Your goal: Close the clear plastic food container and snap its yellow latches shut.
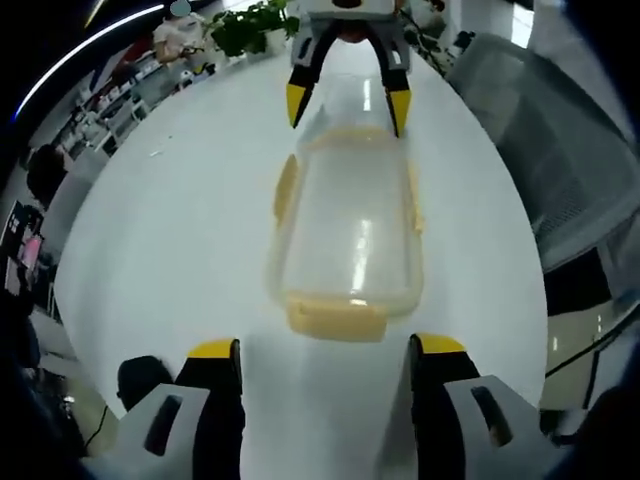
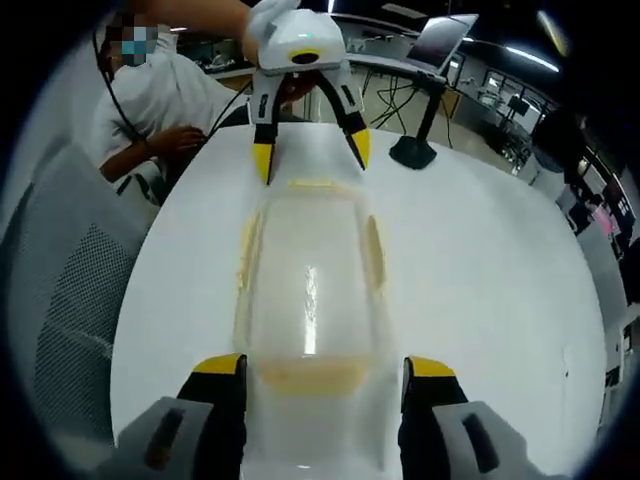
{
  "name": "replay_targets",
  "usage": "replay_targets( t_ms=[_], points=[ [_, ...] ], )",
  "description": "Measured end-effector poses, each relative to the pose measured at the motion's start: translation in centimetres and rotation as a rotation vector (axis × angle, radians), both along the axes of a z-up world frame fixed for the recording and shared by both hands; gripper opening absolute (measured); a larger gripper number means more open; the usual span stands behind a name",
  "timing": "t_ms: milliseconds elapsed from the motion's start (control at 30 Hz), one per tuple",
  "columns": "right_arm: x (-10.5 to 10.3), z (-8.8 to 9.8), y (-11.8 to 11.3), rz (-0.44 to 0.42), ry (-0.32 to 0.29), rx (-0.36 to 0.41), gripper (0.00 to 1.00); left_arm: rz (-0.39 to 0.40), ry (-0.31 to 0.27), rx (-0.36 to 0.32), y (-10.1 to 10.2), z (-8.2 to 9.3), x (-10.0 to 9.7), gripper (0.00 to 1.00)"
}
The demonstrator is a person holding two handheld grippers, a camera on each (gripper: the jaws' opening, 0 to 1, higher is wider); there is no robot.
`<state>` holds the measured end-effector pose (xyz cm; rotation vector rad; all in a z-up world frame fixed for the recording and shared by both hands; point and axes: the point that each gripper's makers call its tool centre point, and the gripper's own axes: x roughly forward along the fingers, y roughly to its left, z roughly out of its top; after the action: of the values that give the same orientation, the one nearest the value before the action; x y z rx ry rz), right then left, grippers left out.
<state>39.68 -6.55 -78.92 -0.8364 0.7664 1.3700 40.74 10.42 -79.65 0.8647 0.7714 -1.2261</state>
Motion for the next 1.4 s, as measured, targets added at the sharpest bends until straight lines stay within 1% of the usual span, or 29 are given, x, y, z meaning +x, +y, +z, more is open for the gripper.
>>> replay_targets(
  t_ms=[100, 133, 367, 433, 500, 633, 800, 933, 1033, 1100, 1167, 1233, 1267, 1300, 1333, 1400],
  points=[
    [0.0, -0.3, 0.0, 0.015, -0.003, -0.013, 0.59, -0.002, 0.003, -0.005, -0.2, 0.0, 0.0, 0.63],
    [-0.1, -0.3, 0.1, 0.012, 0.009, -0.005, 0.59, -0.007, 0.005, -0.012, -0.4, -0.1, 0.1, 0.63],
    [-0.1, -0.4, 0.2, 0.025, 0.024, -0.005, 0.58, -0.024, 0.013, -0.026, -0.9, -0.1, 0.2, 0.59],
    [0.1, -0.5, 0.2, 0.02, 0.029, -0.005, 0.59, -0.03, 0.029, -0.033, -1.1, -0.1, 0.0, 0.56],
    [0.1, -0.6, 0.1, 0.005, 0.051, -0.007, 0.58, -0.031, 0.033, -0.037, -1.2, -0.2, 0.1, 0.55],
    [-0.2, -0.7, 0.0, 0.007, 0.067, -0.005, 0.54, -0.024, 0.036, -0.047, -1.4, -0.2, 0.2, 0.56],
    [-0.2, -0.7, -0.3, 0.02, 0.082, -0.014, 0.52, -0.025, 0.05, -0.052, -1.4, -0.3, 0.1, 0.54],
    [-0.3, -0.6, -0.4, 0.053, 0.063, -0.028, 0.52, -0.027, 0.08, -0.052, -1.4, -0.3, -0.4, 0.48],
    [-0.3, -0.6, -0.3, 0.063, 0.059, -0.034, 0.51, -0.036, 0.084, -0.055, -1.5, -0.3, -0.6, 0.45],
    [-0.5, -0.5, -0.3, 0.093, 0.053, -0.042, 0.5, -0.038, 0.085, -0.053, -1.5, -0.4, -0.6, 0.45],
    [-0.7, -0.6, -0.5, 0.112, 0.06, -0.051, 0.51, -0.045, 0.088, -0.053, -1.5, -0.4, -0.8, 0.43],
    [-0.9, -0.5, -0.4, 0.099, 0.087, -0.042, 0.52, -0.047, 0.089, -0.054, -1.5, -0.3, -0.8, 0.43],
    [-0.8, -0.4, -0.4, 0.094, 0.089, -0.037, 0.52, -0.047, 0.09, -0.054, -1.5, -0.4, -0.8, 0.42],
    [-0.7, -0.5, -0.5, 0.1, 0.073, -0.047, 0.49, -0.045, 0.093, -0.054, -1.5, -0.4, -0.8, 0.42],
    [-0.3, -0.7, -0.6, 0.134, 0.026, -0.07, 0.48, -0.037, 0.101, -0.053, -1.5, -0.4, -0.8, 0.41],
    [-0.6, -0.8, -0.5, 0.136, 0.028, -0.074, 0.47, -0.046, 0.102, -0.053, -1.6, -0.5, -0.9, 0.39]
  ],
)
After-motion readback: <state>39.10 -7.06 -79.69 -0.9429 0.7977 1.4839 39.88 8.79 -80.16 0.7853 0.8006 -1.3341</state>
